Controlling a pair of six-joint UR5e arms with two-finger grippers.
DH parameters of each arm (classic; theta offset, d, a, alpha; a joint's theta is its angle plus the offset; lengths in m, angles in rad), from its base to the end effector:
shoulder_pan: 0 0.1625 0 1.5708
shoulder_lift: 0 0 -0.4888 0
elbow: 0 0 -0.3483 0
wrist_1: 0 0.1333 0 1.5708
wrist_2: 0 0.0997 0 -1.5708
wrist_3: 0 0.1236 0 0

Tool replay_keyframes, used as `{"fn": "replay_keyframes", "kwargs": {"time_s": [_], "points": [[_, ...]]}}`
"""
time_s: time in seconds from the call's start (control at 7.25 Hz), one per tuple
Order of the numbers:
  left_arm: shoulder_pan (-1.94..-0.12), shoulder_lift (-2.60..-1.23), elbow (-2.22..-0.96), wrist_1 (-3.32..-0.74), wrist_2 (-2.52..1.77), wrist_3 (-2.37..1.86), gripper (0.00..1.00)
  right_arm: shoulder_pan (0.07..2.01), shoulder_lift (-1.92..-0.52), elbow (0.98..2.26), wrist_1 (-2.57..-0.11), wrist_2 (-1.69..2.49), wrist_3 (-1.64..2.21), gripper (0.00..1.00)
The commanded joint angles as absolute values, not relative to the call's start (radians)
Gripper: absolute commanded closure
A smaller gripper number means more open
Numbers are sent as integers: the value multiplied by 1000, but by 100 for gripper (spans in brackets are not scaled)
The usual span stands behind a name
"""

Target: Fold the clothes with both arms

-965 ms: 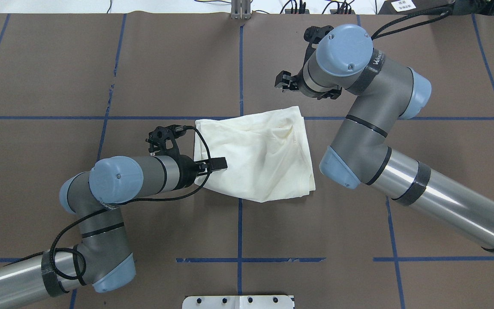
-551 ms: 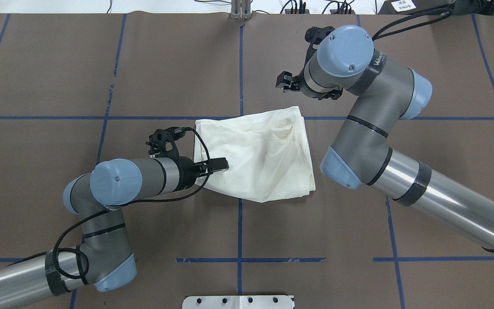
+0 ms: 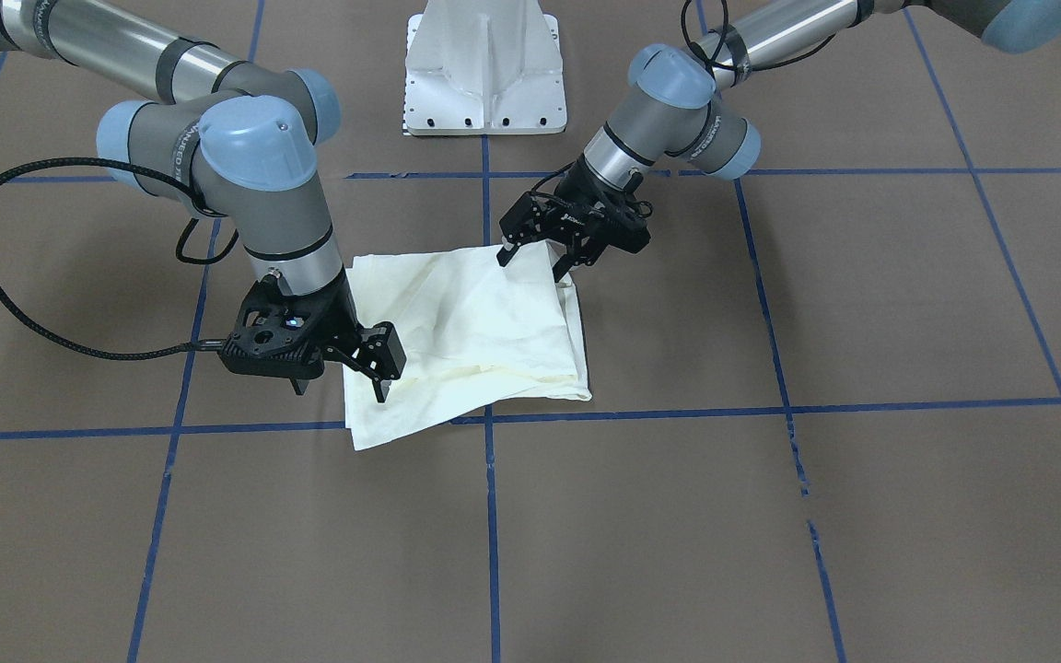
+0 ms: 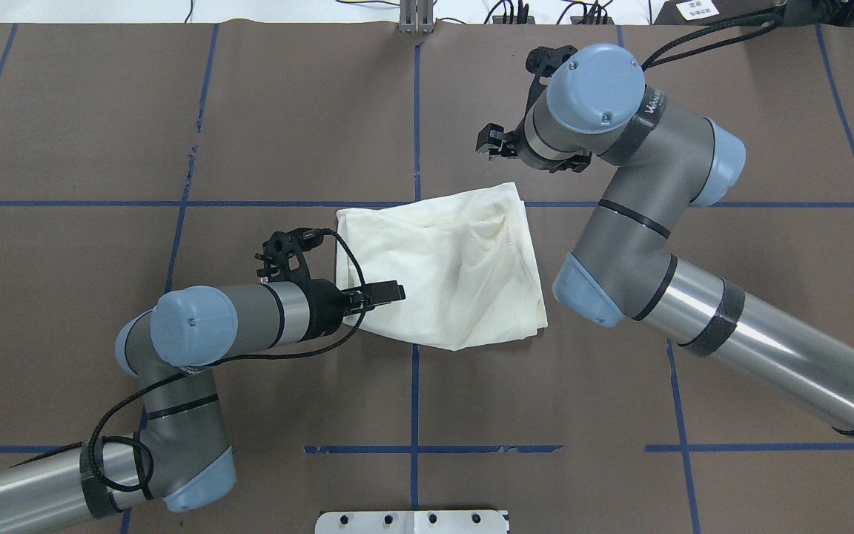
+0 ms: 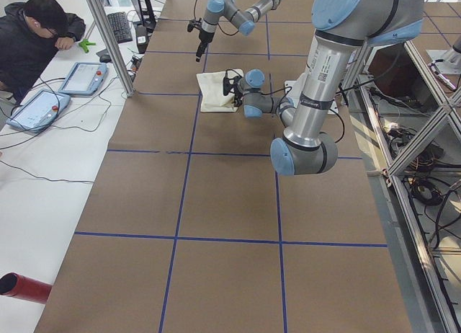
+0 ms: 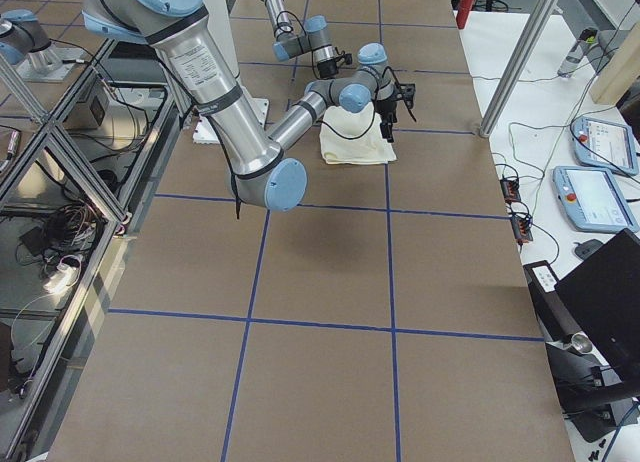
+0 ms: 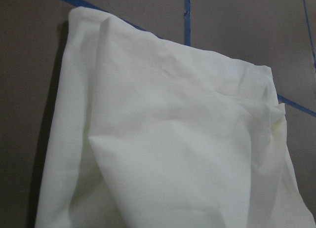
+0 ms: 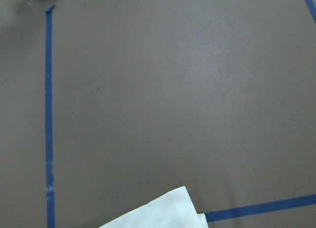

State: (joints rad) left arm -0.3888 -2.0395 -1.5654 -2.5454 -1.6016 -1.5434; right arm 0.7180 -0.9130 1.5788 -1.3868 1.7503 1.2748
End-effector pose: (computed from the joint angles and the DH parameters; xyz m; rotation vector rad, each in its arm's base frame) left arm 0.5691 -0.3731 0.3605 0.2734 1.4176 -0.2745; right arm -0.4765 -0.5640 0.3396 0.2653 -0.8263 0.3191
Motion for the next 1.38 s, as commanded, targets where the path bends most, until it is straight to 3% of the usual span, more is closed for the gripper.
{"fn": "replay_keyframes", "kwargs": {"time_s": [0.0, 0.14, 0.28, 0.41, 0.69, 1.24], "points": [[-382, -2036, -1565, -2560, -1601, -1543, 17, 718, -913, 1578, -1385, 1750, 1276, 0], [-377, -2031, -1566, -2572, -1603, -1542, 57, 718, -913, 1578, -1385, 1750, 1276, 0], [-373, -2029, -1563, -2582, -1603, -1539, 74, 718, -913, 1578, -1385, 1750, 1276, 0], [-370, -2029, -1565, -2582, -1603, -1537, 81, 718, -913, 1578, -1385, 1750, 1276, 0], [-364, -2004, -1571, -2595, -1603, -1537, 92, 715, -913, 1578, -1385, 1750, 1278, 0], [-362, -1951, -1551, -2666, -1605, -1540, 82, 712, -913, 1577, -1385, 1750, 1278, 0]]}}
